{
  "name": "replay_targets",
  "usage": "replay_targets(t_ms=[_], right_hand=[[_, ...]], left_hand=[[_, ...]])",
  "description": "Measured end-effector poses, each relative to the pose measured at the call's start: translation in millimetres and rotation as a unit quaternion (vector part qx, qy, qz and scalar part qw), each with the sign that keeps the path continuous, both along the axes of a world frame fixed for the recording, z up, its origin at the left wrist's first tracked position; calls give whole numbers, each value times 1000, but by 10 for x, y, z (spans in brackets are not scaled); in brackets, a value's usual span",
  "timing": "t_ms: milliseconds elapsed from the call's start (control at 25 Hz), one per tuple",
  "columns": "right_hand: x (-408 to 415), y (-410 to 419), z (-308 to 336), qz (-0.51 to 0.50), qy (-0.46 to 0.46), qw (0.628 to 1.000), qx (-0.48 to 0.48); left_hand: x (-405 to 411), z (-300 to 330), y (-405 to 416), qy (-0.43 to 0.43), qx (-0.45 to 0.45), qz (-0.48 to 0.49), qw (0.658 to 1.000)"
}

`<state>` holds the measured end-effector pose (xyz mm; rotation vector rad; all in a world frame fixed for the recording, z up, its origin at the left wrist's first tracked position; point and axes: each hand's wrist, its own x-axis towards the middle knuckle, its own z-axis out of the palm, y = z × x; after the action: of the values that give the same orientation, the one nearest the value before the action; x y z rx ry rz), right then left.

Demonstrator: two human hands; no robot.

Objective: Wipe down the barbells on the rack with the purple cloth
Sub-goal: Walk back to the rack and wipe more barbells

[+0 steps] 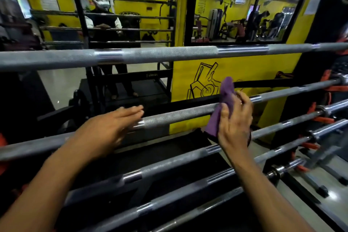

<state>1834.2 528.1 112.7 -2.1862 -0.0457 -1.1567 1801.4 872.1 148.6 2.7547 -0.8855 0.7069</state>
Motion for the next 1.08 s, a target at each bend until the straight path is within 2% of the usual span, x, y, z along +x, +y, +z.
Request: replay_targets(t_ms=[40, 120, 200, 320, 400, 520, 600, 680, 720, 840, 960, 1080], right_hand=[[110, 40, 14, -15, 11, 996, -92], [290, 94, 22, -27, 49, 975, -215], [359, 106, 102, -39, 83, 953, -288], [365, 115, 343, -29, 144, 928, -342], [357, 91, 574, -29, 129, 936, -325], [216, 235, 797, -45, 9, 972, -230], [144, 508, 662, -27, 47, 958, -280], [100, 673, 376, 8, 137, 923, -360], [128, 631, 286, 22, 164, 915, -369], [265, 477, 221, 17, 129, 933, -336], [238, 753, 176, -40, 60, 968, -241], [27, 1250, 128, 7, 33, 970, -241]], left_hand=[[-73, -29, 81, -25, 6, 12, 1000], [-165, -86, 179, -81, 52, 22, 995], [-233, -123, 205, -84, 69, 22, 994], [-311, -112, 227, -68, 50, 41, 996], [-342, -51, 253, -52, 28, 49, 997], [-301, -15, 324, 1, -11, 28, 1000], [-294, -3, 359, -5, 23, 64, 998], [-341, -5, 342, -67, 61, 108, 990], [-361, -27, 312, -97, 81, 124, 984], [-368, -128, 250, -138, 120, 141, 973], [-335, -164, 253, -151, 133, 140, 970], [-335, -174, 261, -141, 123, 142, 972]])
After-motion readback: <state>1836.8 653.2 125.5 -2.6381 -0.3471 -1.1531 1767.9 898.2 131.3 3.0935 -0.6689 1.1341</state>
